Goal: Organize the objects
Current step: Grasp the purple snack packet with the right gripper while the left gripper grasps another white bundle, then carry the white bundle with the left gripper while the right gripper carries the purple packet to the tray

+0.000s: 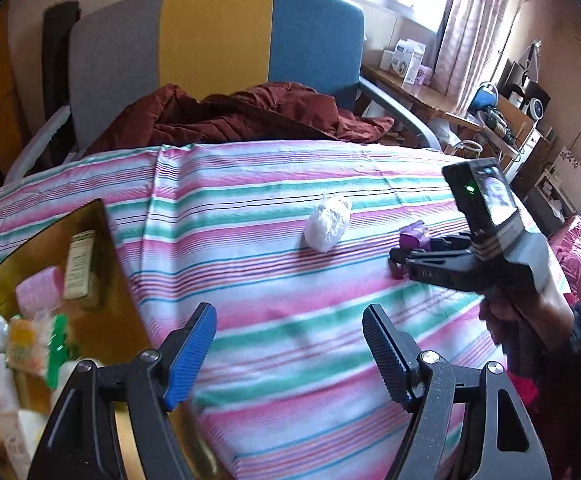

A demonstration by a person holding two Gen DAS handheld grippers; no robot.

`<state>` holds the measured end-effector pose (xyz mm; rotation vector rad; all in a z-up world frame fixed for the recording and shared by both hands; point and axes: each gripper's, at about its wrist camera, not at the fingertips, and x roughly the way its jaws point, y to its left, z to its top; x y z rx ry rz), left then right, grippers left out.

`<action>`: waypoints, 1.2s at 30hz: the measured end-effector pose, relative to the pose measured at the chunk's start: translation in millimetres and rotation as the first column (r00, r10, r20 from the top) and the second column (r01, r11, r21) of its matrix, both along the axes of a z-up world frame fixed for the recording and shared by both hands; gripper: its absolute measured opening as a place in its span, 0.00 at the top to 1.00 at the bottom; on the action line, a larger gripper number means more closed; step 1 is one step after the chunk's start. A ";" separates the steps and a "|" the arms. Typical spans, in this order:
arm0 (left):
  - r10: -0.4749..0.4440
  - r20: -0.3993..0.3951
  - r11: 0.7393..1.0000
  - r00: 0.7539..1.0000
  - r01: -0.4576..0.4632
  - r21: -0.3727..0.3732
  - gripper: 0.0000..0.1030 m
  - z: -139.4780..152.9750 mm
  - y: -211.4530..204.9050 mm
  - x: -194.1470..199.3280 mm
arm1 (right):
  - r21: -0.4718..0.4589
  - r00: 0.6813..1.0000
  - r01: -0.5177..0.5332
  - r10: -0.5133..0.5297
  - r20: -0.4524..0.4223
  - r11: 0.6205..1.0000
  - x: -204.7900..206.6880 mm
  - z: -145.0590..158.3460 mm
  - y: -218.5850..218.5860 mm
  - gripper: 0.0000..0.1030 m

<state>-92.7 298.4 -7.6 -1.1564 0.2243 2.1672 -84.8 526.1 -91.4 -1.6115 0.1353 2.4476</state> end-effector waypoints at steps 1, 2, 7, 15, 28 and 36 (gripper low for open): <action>0.002 0.004 1.000 1.000 -0.002 -0.010 0.26 -2.6 6.8 -4.0 | 0.003 1.000 0.006 -0.006 0.000 1.000 -0.5 0.0 1.1 0.66; 0.001 0.005 1.000 1.000 -0.001 -0.022 0.26 -4.7 13.4 -7.3 | 0.003 1.000 0.014 -0.014 0.000 1.000 -0.3 -0.6 4.2 0.66; -0.040 -0.029 0.993 0.999 0.036 -0.114 0.26 -17.8 54.6 -23.0 | -0.028 0.998 0.056 -0.056 0.001 0.998 4.1 0.2 16.7 0.66; -0.062 0.020 0.986 0.998 0.064 -0.151 0.26 -47.5 104.9 -61.6 | -0.040 0.999 0.051 -0.051 0.004 0.998 2.1 -0.2 18.1 0.66; -0.111 0.025 0.971 0.994 0.114 -0.212 0.34 -85.7 156.7 -86.3 | -0.031 0.999 0.040 -0.040 0.001 0.999 -2.5 -1.3 17.3 0.65; -0.027 -0.045 0.984 0.999 0.019 -0.177 0.65 -82.6 145.2 -79.8 | -0.011 1.000 0.025 -0.025 -0.005 1.000 -4.8 -1.5 15.4 0.65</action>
